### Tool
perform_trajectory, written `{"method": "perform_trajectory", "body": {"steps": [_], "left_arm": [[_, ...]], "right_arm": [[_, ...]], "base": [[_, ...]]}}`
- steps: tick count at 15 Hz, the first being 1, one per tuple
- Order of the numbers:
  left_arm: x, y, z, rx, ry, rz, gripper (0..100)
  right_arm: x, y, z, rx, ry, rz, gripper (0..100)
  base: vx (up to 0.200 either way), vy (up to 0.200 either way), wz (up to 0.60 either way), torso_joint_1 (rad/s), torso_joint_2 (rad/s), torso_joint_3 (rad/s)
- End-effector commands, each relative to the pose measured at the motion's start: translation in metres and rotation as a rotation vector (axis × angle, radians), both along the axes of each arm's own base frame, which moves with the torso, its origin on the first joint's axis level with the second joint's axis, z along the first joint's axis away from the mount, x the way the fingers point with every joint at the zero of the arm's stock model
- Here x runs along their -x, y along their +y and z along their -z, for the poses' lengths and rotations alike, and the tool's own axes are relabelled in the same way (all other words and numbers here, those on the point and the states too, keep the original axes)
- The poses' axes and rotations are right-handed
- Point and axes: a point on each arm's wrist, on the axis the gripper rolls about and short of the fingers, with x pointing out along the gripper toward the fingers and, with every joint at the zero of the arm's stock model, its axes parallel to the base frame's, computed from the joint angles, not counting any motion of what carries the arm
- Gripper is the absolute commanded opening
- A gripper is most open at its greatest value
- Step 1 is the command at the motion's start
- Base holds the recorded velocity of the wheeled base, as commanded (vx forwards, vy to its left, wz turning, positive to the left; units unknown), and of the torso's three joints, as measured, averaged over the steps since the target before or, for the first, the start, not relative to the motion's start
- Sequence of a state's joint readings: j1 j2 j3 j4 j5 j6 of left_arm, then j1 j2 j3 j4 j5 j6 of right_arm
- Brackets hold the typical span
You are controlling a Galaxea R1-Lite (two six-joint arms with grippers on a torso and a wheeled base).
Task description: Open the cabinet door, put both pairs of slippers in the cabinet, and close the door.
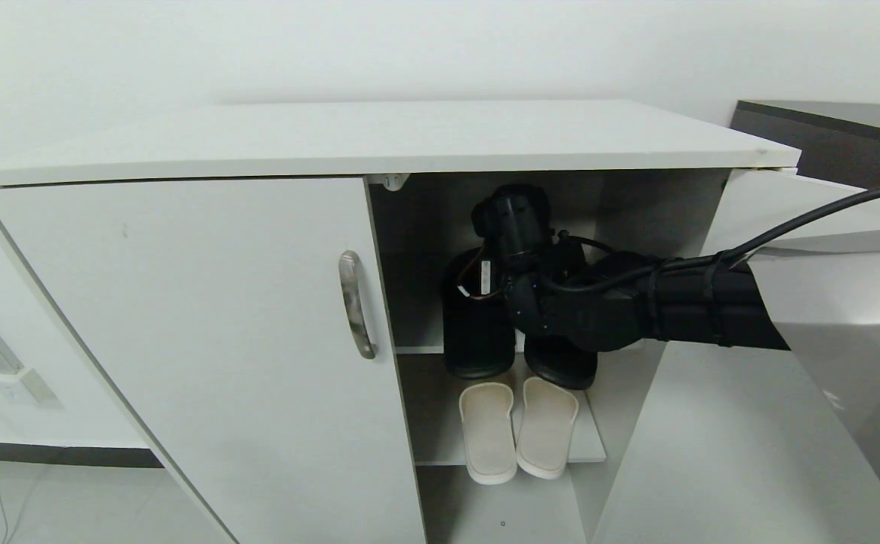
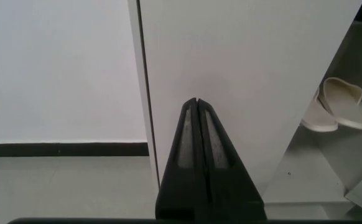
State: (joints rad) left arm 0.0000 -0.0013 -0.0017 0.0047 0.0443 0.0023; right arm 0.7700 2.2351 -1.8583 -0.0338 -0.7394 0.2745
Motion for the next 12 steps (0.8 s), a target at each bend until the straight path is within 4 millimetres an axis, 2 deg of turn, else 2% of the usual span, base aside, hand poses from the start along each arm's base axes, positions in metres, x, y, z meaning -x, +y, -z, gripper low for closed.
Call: {"method": "perform_trajectory", "body": {"steps": [1, 3, 9, 12], "left_arm": [[0.000, 0.000, 0.000, -0.001, 0.001, 0.000, 0], [0.000, 0.000, 0.000, 0.001, 0.001, -0.002, 0], [0.000, 0.000, 0.000, 0.001, 0.001, -0.002, 0], [0.000, 0.000, 0.000, 0.001, 0.001, -0.002, 0]], "right_arm": [[0.004, -0.002, -0.001, 0.004, 0.006, -0.003, 100], [0.009, -0.005, -0.001, 0.009, 0.013, -0.005, 100], [0.053, -0.011, -0.005, 0.028, 0.036, -0.058, 100], [0.061, -0.014, -0.002, 0.025, 0.033, -0.064, 100]], "base": [[0.000, 0.000, 0.00, 0.000, 0.00, 0.000], [0.000, 0.000, 0.00, 0.000, 0.00, 0.000], [0.000, 0.000, 0.00, 0.000, 0.00, 0.000], [0.000, 0.000, 0.00, 0.000, 0.00, 0.000]]}}
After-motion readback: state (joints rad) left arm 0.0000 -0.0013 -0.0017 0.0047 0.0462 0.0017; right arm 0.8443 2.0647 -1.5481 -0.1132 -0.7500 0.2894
